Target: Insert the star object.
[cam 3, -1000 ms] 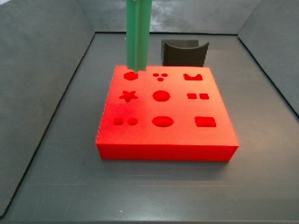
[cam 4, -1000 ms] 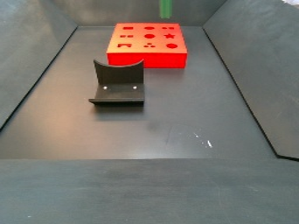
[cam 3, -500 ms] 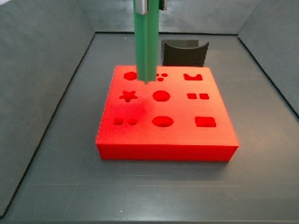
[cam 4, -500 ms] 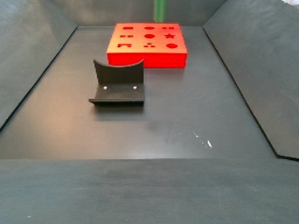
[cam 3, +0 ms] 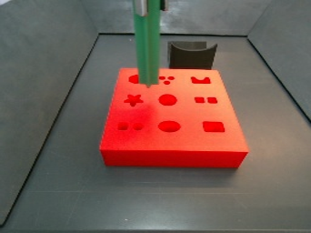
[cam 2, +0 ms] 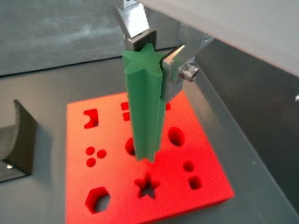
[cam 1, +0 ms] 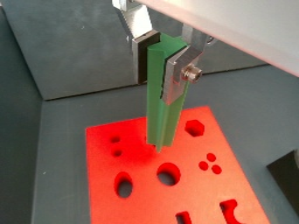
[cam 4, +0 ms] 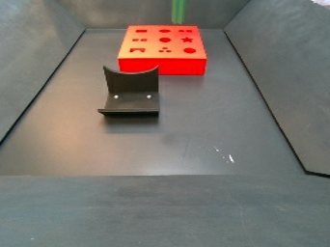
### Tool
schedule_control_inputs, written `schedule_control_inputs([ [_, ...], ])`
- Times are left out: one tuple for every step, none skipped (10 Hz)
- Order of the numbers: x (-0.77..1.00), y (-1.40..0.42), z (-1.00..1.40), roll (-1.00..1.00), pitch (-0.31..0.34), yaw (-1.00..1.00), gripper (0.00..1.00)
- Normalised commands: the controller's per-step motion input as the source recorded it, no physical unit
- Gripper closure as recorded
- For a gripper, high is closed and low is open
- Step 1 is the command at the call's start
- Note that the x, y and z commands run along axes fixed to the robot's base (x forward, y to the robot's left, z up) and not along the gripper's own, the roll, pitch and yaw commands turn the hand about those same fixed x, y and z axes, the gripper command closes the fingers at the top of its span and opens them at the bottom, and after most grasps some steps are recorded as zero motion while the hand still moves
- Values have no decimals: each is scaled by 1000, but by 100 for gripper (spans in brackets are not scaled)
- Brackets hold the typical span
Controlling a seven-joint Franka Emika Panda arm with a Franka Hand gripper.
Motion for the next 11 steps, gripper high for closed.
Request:
schedule_control_inputs([
  [-143,0,-154,330,166,300,100],
  [0,0,-197,161,180,409,100],
  [0,0,-263,0,120,280,100],
  [0,0,-240,-77,4,103,100],
  [-31,63,-311,-37,0,0,100],
  [-23,146,-311,-120,-3,0,100],
  [0,171,-329,-169,-10,-20,100],
  [0,149,-277,-247,-66,-89,100],
  [0,137,-240,-324,-149,-71,100],
  [-9,11,0,-254,-223,0,100],
  [-163,0,131,-164,-190,0,100],
])
